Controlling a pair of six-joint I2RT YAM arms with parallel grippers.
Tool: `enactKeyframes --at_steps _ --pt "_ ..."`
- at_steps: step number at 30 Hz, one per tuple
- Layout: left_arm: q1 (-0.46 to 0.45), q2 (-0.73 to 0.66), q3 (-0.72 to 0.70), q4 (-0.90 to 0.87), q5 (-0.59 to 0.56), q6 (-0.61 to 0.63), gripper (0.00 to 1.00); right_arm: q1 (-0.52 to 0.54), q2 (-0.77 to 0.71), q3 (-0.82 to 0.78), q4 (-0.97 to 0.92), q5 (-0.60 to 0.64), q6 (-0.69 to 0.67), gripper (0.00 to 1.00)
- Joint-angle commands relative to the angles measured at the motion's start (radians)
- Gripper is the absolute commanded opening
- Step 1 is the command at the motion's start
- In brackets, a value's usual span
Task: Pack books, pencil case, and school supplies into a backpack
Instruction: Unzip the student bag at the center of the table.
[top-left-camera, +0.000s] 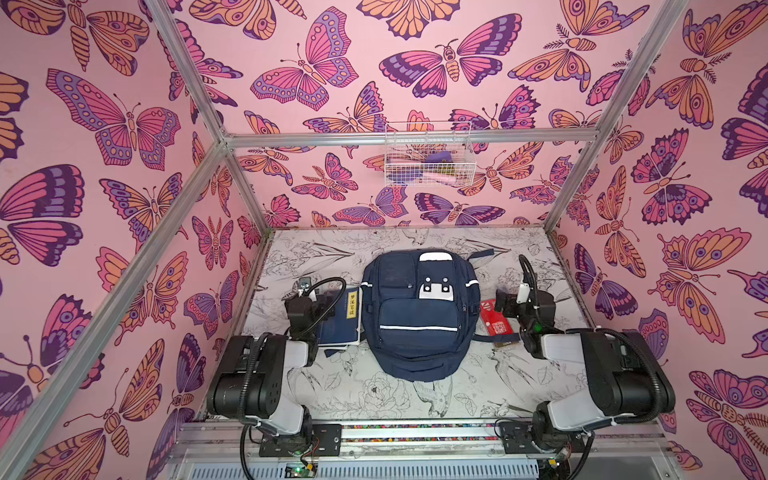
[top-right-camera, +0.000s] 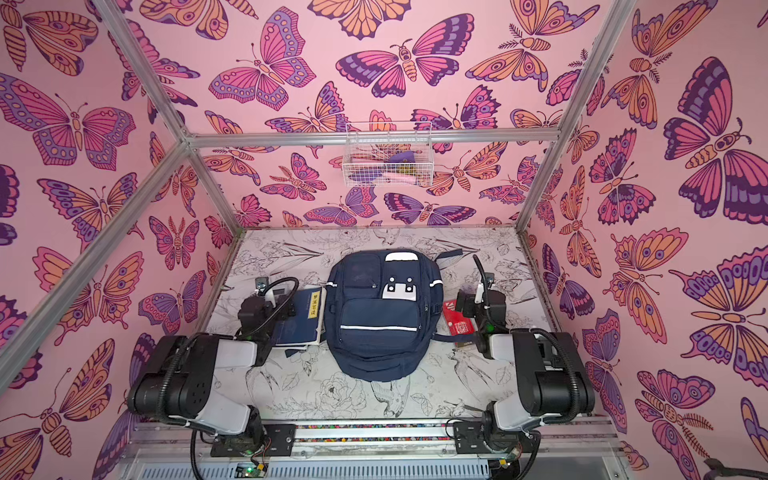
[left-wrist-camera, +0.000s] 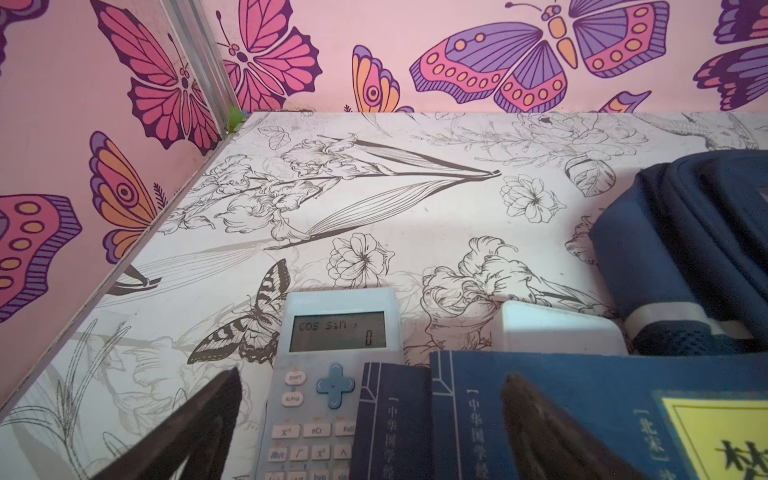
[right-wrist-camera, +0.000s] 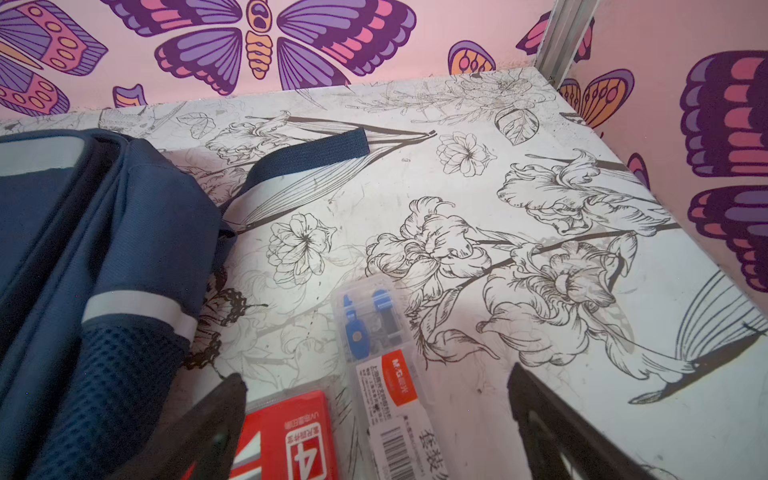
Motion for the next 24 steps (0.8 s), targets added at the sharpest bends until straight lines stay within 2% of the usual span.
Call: enactKeyframes --at_steps 1,2,5,6,21,22,24 --pt "-0.029 0.019 -0.051 0.094 -0.067 0.034 0.99 -0.005 -0.015 0.012 0.011 -0.004 -0.015 0.99" --pt "-0.026 0.015 -0.045 0.082 -0.064 0.032 0.99 -0.006 -0.016 0.012 0.011 -0.005 -0.015 0.99" --pt "0.047 0.003 0.012 -0.025 0.1 -0.004 0.99 -0.005 -0.014 0.012 0.011 -0.004 -0.015 0.99" --pt "0.052 0.008 0.009 -0.012 0.111 -0.001 0.99 -0.005 -0.014 0.012 0.01 -0.005 -0.015 0.99" --pt "0.05 0.002 0.01 -0.022 0.106 -0.004 0.99 -0.004 -0.014 0.008 0.038 0.004 -0.021 0.99" --pt "0.05 -0.004 0.014 -0.025 0.093 -0.002 0.99 -0.003 -0.029 0.028 -0.002 0.037 -0.008 0.99" --pt "0.044 -0.062 0.041 -0.114 0.038 -0.018 0.99 0.001 -0.108 0.165 -0.331 0.126 0.033 0.99"
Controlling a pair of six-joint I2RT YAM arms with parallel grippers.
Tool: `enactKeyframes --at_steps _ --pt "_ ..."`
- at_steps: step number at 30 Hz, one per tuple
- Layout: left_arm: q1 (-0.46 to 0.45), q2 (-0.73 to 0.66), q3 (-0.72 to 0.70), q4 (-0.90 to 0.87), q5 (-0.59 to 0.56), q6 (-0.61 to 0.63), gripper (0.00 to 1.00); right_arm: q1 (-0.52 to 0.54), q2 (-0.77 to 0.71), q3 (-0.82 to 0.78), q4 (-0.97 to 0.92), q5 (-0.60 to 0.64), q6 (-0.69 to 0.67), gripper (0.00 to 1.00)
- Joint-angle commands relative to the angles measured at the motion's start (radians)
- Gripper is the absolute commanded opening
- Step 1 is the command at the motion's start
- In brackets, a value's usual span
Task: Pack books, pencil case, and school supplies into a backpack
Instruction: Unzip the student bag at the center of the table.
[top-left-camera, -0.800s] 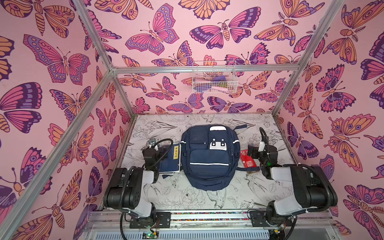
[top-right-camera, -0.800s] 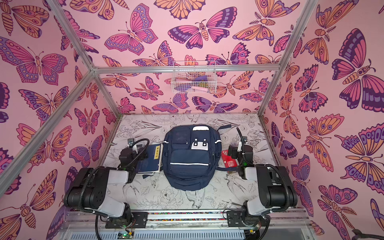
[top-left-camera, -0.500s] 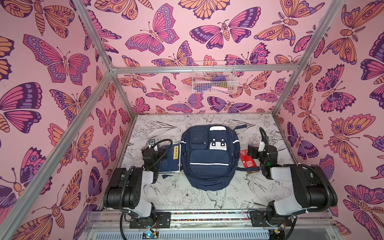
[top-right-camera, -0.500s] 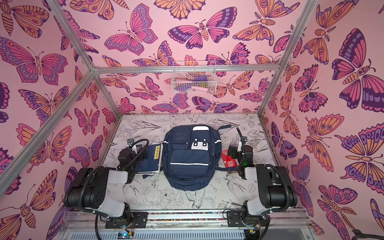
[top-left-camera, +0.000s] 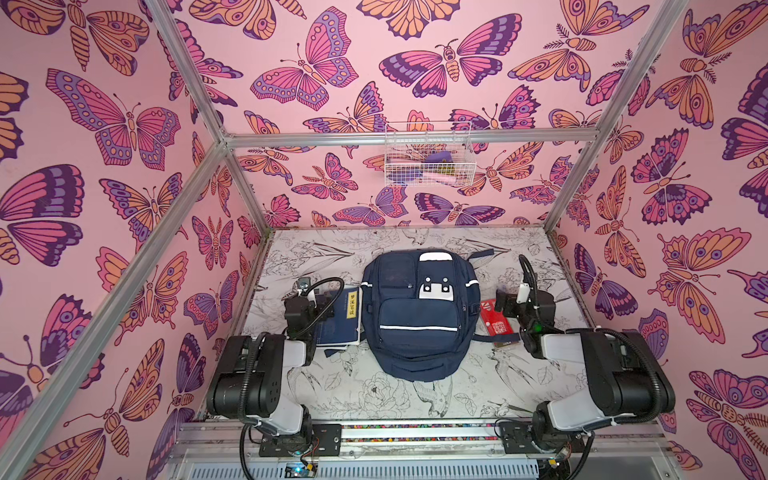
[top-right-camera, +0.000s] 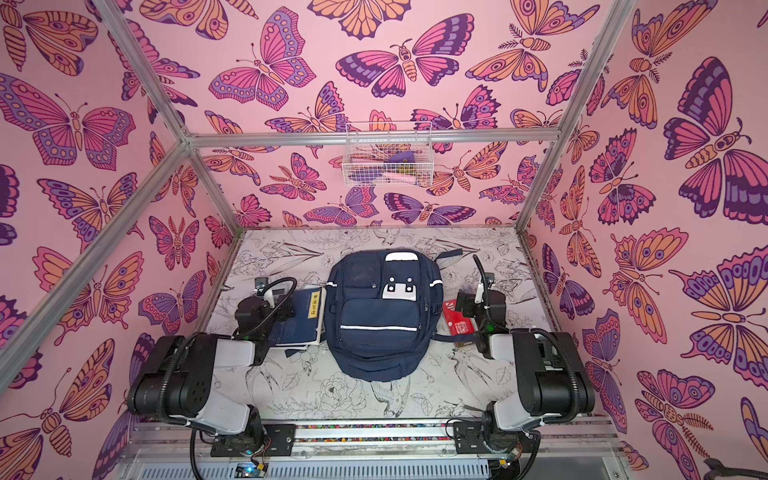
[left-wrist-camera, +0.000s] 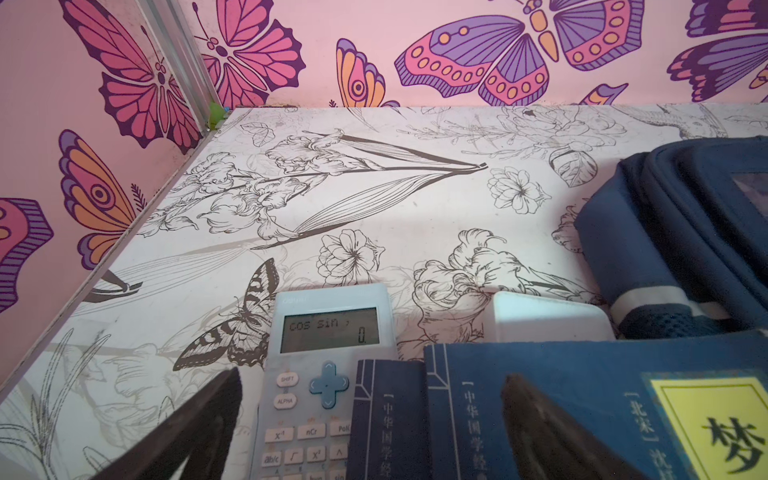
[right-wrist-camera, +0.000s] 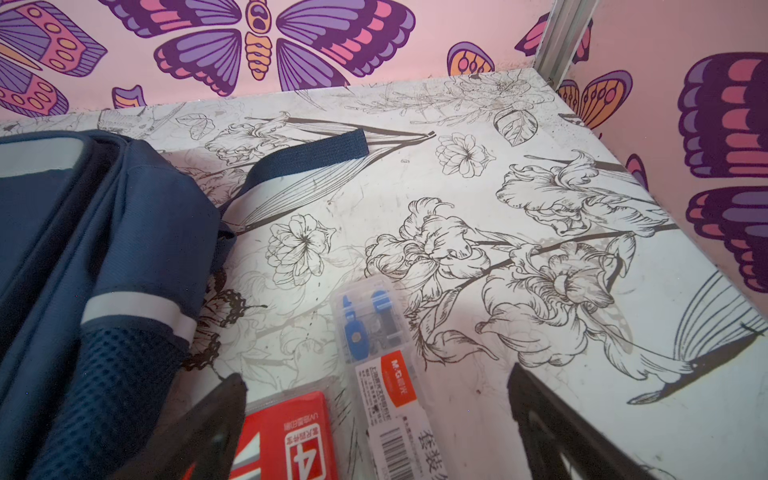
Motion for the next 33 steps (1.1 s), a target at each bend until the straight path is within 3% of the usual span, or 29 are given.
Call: enactKeyframes --at_steps 1,3,4,6,7,9,10,13,16,17,19,21,23,25,28,30,32,33 --pt "-0.011 -0.117 0.079 -0.2 -0.08 -0.027 0.99 0.0 -0.133 0.25 -0.478 0.159 0.083 0.99" --pt "-0.066 -0.221 0.21 -0.456 -0.32 -0.085 1.0 0.0 -0.191 0.503 -0.925 0.201 0.212 0.99" --pt "-0.096 -0.305 0.283 -0.596 -0.372 -0.156 0.99 0.0 -0.225 0.583 -1.069 0.145 0.283 0.99" --pt "-0.129 -0.415 0.4 -0.886 -0.34 -0.408 0.95 0.0 -0.282 0.578 -1.109 0.063 0.401 0.99" --pt "-0.167 -0.448 0.442 -0.991 -0.304 -0.509 0.93 -0.001 -0.315 0.527 -1.096 0.083 0.506 0.99" --pt "-0.289 -0.472 0.485 -1.123 -0.272 -0.628 0.92 -0.029 -0.357 0.458 -1.068 -0.041 0.604 0.99" --pt "-0.361 -0.472 0.496 -1.167 -0.245 -0.661 0.92 -0.024 -0.367 0.452 -1.088 -0.098 0.6 0.99" --pt "-0.55 -0.454 0.518 -1.309 -0.207 -0.754 0.96 0.129 -0.354 0.533 -1.337 -0.051 0.587 0.99" --pt "-0.73 -0.424 0.525 -1.406 -0.177 -0.806 1.0 0.382 -0.343 0.615 -1.589 0.237 0.65 0.99" --pt "-0.78 -0.41 0.529 -1.42 -0.169 -0.815 1.0 0.44 -0.346 0.615 -1.621 0.263 0.657 0.99" --pt "-0.857 -0.369 0.54 -1.443 -0.133 -0.848 1.0 0.5 -0.371 0.57 -1.627 0.238 0.699 0.99" --pt "-0.88 -0.337 0.54 -1.443 -0.091 -0.901 1.0 0.502 -0.415 0.47 -1.514 0.104 0.697 1.0" --pt "-0.881 -0.299 0.543 -1.436 -0.082 -0.953 1.0 0.499 -0.424 0.428 -1.451 -0.011 0.706 0.88" --pt "-0.877 -0.214 0.586 -1.437 -0.054 -0.966 0.97 0.502 -0.38 0.433 -1.453 -0.086 0.712 0.57" --pt "-0.877 -0.107 0.667 -1.418 0.035 -0.988 0.95 0.506 -0.281 0.492 -1.49 -0.151 0.68 0.23" --pt "-0.879 -0.04 0.703 -1.396 0.109 -1.018 0.93 0.508 -0.232 0.535 -1.515 -0.143 0.659 0.14" --pt "-0.881 0.012 0.728 -1.392 0.161 -1.064 0.92 0.509 -0.19 0.566 -1.511 -0.153 0.638 0.18" --pt "-0.881 0.029 0.731 -1.393 0.177 -1.091 0.92 0.508 -0.166 0.577 -1.487 -0.187 0.624 0.25"
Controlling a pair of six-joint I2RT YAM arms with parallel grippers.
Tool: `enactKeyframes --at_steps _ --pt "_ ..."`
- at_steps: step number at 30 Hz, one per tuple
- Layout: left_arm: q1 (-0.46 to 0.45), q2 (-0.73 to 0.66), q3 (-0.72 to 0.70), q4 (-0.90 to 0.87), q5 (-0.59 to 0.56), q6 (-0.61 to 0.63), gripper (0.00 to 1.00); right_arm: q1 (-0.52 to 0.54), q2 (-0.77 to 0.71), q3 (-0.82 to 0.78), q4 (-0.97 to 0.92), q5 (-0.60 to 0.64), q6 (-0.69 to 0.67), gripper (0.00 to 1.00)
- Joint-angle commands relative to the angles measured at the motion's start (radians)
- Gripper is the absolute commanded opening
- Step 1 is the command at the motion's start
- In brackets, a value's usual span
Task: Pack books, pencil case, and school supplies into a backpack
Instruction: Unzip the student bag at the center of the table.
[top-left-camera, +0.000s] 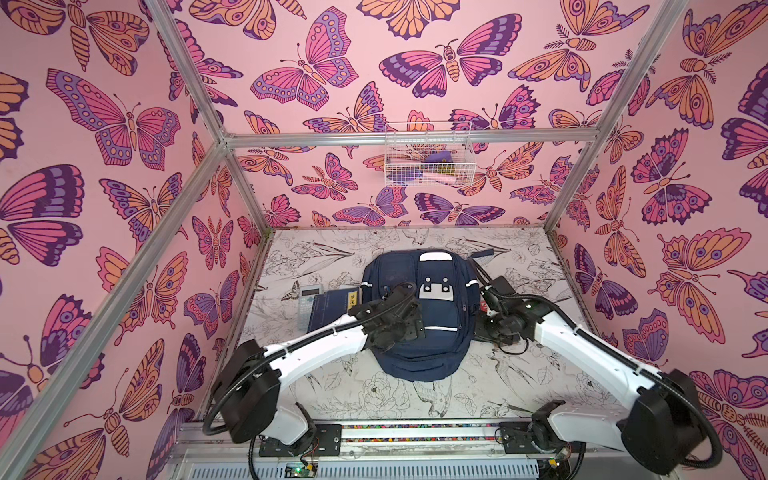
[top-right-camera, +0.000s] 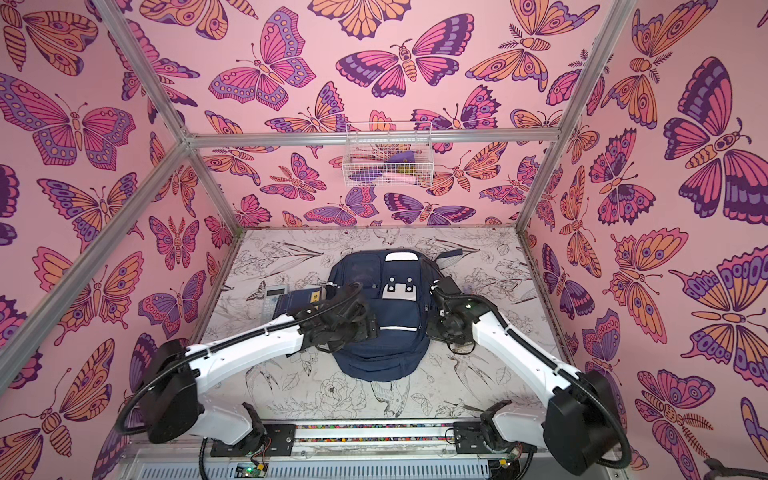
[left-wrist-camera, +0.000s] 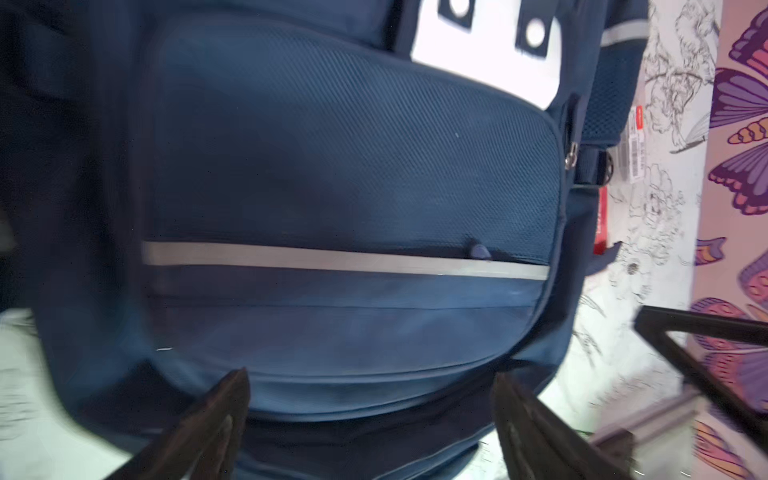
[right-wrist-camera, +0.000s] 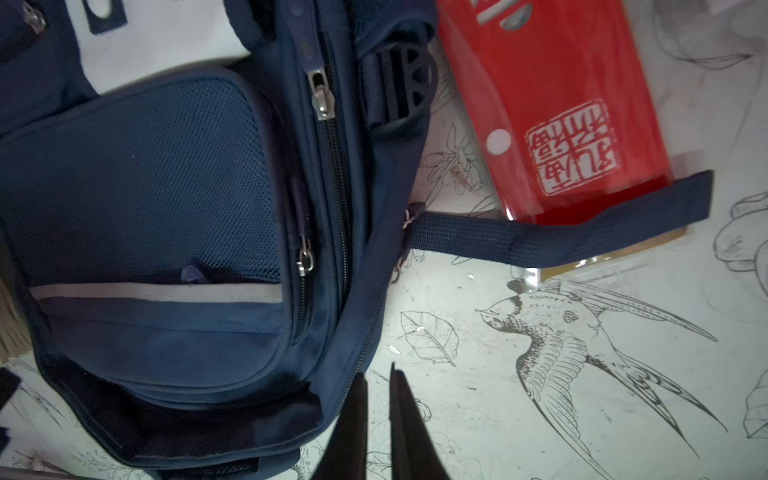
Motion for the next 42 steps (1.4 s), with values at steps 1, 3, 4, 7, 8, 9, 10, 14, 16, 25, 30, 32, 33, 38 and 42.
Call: enactKeyframes --at_steps 1,3,4,7,8,9,10,14,16,25,30,32,33,38,42 --pt "0.001 0.043 0.017 -0.015 0.117 -0.113 0.92 0.007 0.056 0.074 0.004 -0.103 -0.05 0.34" --pt "0.001 0.034 0.003 -0.014 0.101 -0.146 0.92 0.008 0.116 0.097 0.03 -0.144 -0.055 0.43" --pt "0.001 0.022 -0.01 -0.009 0.081 -0.155 0.92 0.009 0.148 0.1 0.054 -0.168 -0.058 0.44" --pt "0.01 -0.018 -0.035 0.003 0.036 -0.157 0.93 0.011 0.226 0.105 0.072 -0.157 -0.046 0.45" --pt "0.015 -0.027 -0.044 0.015 0.036 -0.156 0.93 0.01 0.241 0.101 0.086 -0.156 -0.037 0.49" --pt "0.019 -0.033 -0.051 0.03 0.042 -0.155 0.93 0.011 0.251 0.093 0.108 -0.168 -0.03 0.53" --pt "0.023 -0.041 -0.063 0.052 0.049 -0.153 0.94 0.011 0.259 0.082 0.129 -0.183 -0.021 0.55" --pt "0.026 -0.053 -0.088 0.104 0.067 -0.163 0.95 0.011 0.304 0.056 0.199 -0.228 0.014 0.51" --pt "0.026 -0.052 -0.091 0.109 0.069 -0.181 0.96 0.011 0.32 0.051 0.236 -0.262 0.035 0.34" --pt "0.024 -0.068 -0.111 0.128 0.105 -0.305 1.0 0.003 0.273 0.124 0.261 -0.297 0.14 0.0" --pt "0.022 -0.052 -0.097 0.154 0.131 -0.367 1.0 -0.023 0.202 0.125 0.323 -0.355 0.217 0.0" --pt "0.023 -0.043 -0.104 0.187 0.135 -0.39 1.0 -0.03 0.189 0.123 0.35 -0.376 0.24 0.0" --pt "0.024 -0.034 -0.106 0.207 0.141 -0.402 0.99 -0.031 0.183 0.125 0.357 -0.38 0.247 0.0" --pt "0.028 0.016 -0.077 0.225 0.194 -0.44 0.94 -0.036 0.178 0.116 0.38 -0.386 0.261 0.0" --pt "0.04 0.023 -0.094 0.239 0.189 -0.477 0.88 -0.039 0.185 0.102 0.427 -0.42 0.284 0.0"
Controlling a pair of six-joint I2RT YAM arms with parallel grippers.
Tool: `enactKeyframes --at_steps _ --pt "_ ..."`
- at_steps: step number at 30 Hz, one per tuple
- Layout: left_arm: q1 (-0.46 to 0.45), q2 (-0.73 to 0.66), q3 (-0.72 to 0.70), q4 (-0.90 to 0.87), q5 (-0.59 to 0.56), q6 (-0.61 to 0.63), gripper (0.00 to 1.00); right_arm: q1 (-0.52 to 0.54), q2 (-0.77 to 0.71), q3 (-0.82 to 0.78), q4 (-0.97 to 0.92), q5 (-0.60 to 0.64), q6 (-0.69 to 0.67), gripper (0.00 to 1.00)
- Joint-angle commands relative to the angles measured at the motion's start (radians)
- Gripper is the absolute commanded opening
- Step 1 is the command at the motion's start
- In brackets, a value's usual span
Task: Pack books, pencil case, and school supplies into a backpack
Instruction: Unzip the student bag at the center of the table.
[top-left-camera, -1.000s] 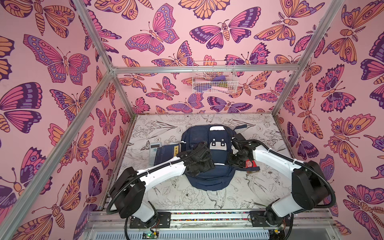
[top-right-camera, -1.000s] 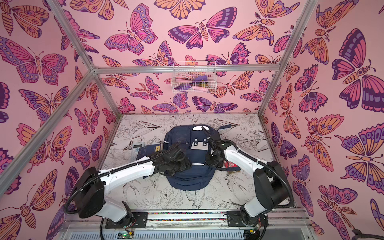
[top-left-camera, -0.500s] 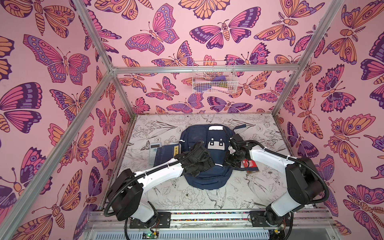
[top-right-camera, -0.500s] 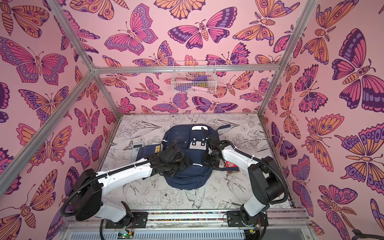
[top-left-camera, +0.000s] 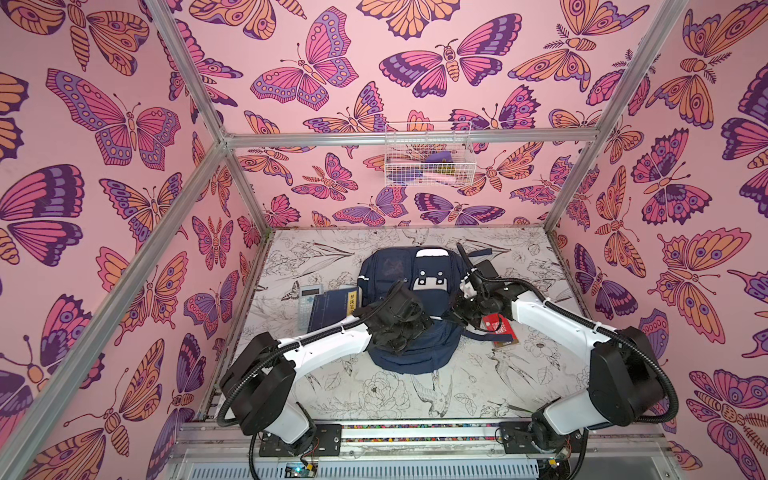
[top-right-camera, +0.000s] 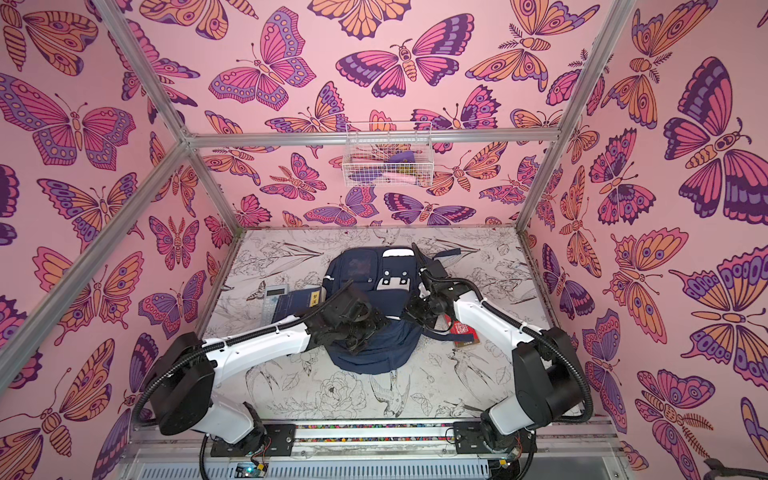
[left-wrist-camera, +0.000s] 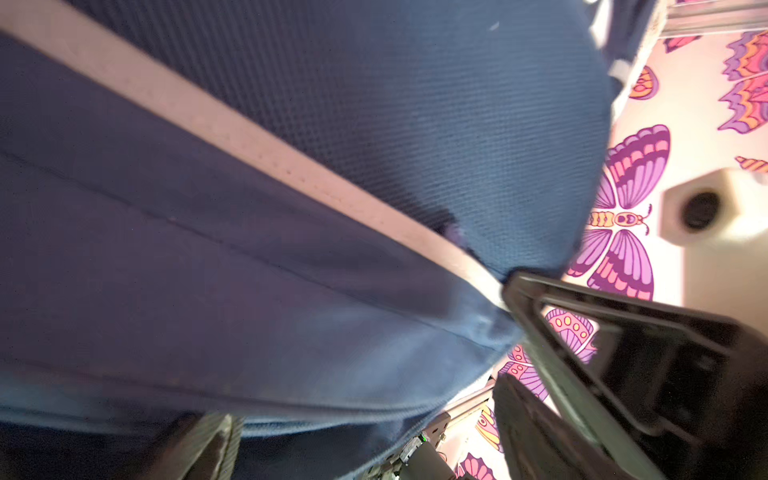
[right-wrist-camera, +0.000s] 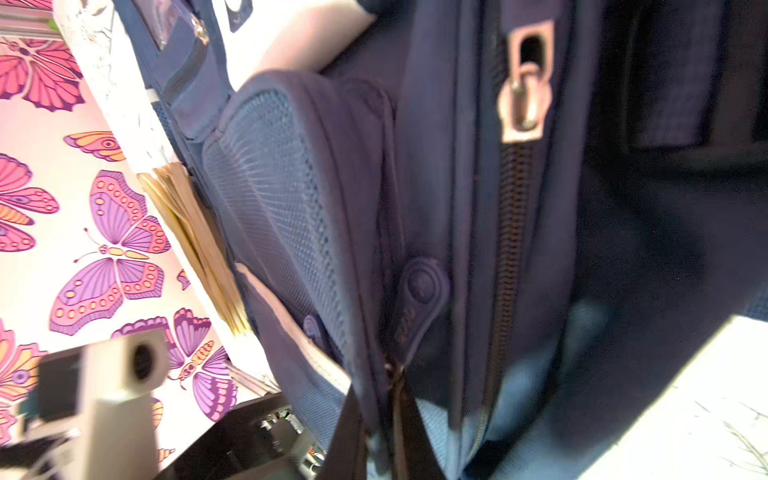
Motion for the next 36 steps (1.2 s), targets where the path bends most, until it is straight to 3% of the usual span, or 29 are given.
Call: enactKeyframes --at_steps 1,7,9,15,19,21,23,26,28,31,34,36 --pt "0.024 0.019 0.0 0.013 0.023 -0.047 0.84 -0.007 -0.024 0.02 0.124 -0.041 0.043 0.0" --pt "0.101 0.063 0.059 0.038 0.027 0.022 0.55 -0.008 -0.053 -0.001 0.093 -0.025 0.021 0.0" --pt "0.109 0.088 0.087 0.039 0.039 0.047 0.41 -0.008 -0.055 -0.006 0.092 -0.026 0.017 0.0" --pt "0.133 0.122 0.105 0.045 0.06 0.077 0.2 -0.008 -0.019 0.039 0.046 -0.008 -0.068 0.01" --pt "0.161 0.105 0.094 0.09 0.052 0.106 0.11 -0.01 0.005 0.097 -0.025 0.032 -0.156 0.14" --pt "0.181 0.106 0.111 0.093 0.065 0.129 0.0 -0.01 0.008 0.127 -0.069 0.064 -0.205 0.34" --pt "0.197 0.108 0.128 0.091 0.082 0.136 0.0 -0.01 -0.015 0.152 -0.126 0.131 -0.271 0.52" --pt "0.212 0.108 0.155 0.089 0.105 0.141 0.0 -0.007 -0.099 0.136 -0.183 0.272 -0.346 0.64" --pt "0.218 0.105 0.173 0.088 0.114 0.138 0.0 -0.004 -0.178 0.08 -0.176 0.34 -0.373 0.65" --pt "0.218 0.106 0.198 0.088 0.129 0.131 0.0 -0.005 -0.331 -0.122 0.002 0.358 -0.391 0.65" --pt "0.217 0.111 0.217 0.091 0.159 0.115 0.0 -0.01 -0.427 -0.333 0.213 0.33 -0.403 0.62" --pt "0.218 0.106 0.225 0.095 0.17 0.109 0.0 -0.028 -0.42 -0.384 0.278 0.231 -0.425 0.61"
